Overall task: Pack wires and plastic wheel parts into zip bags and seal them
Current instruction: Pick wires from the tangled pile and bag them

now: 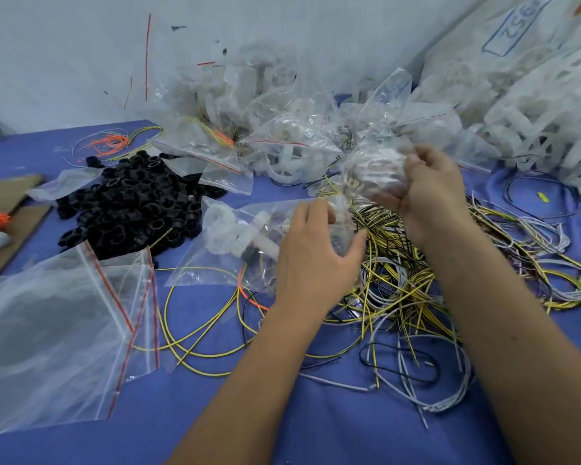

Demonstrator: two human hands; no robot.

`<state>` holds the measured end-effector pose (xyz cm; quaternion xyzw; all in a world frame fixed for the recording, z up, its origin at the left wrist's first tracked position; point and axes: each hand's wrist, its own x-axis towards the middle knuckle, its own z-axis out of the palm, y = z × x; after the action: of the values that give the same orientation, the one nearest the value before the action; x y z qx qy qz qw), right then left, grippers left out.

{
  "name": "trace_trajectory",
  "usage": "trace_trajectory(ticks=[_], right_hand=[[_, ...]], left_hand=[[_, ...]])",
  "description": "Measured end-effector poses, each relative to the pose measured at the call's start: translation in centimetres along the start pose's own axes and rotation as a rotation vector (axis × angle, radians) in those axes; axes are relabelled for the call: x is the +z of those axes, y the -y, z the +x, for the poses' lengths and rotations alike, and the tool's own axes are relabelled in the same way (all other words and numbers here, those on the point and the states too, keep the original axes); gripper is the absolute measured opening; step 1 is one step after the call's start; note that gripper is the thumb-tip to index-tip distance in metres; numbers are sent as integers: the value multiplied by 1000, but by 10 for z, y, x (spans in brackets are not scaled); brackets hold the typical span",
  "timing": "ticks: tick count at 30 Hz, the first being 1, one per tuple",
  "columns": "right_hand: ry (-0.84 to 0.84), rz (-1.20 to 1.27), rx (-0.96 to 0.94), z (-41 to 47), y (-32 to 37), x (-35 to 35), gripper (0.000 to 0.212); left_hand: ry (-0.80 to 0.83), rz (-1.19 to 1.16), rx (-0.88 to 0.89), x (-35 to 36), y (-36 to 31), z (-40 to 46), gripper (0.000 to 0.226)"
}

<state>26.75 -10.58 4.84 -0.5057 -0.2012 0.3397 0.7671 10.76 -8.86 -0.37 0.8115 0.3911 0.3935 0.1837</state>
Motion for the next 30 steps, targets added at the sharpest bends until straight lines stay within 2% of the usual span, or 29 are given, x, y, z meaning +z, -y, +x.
trace_trajectory(ticks=[2,4,7,11,14,16,20,25,28,30], right_hand=[[52,340,-1,-10,-5,2,32],[149,579,40,-18,-5,5,35],[284,627,81,-27,-3,7,35],[368,254,-7,-36,-10,13,35],[301,-53,-67,-39,-16,18,33],[262,-218,-126,-39,-20,18,30],[319,-528,-238,-38,-24,15,28],[579,-872,-337,-45,-29,20,22],[535,-722,-293,-50,-41,26,19],[568,-408,-133,-58,-42,31,30]], left_hand=[[74,53,-83,4,4,0,37],[58,58,-152,4,9,2,26],[2,-14,-246,2,15,5,13],[-137,-173,-344,-4,16,9,15],[-320,-358,-468,-10,14,11,16],[-425,-431,-483,-13,11,12,16],[-523,-426,-357,-17,8,10,15],[-498,-232,-20,-17,4,5,15],[-486,-168,153,-15,-6,0,17],[-500,-175,229,-15,-12,-3,17]])
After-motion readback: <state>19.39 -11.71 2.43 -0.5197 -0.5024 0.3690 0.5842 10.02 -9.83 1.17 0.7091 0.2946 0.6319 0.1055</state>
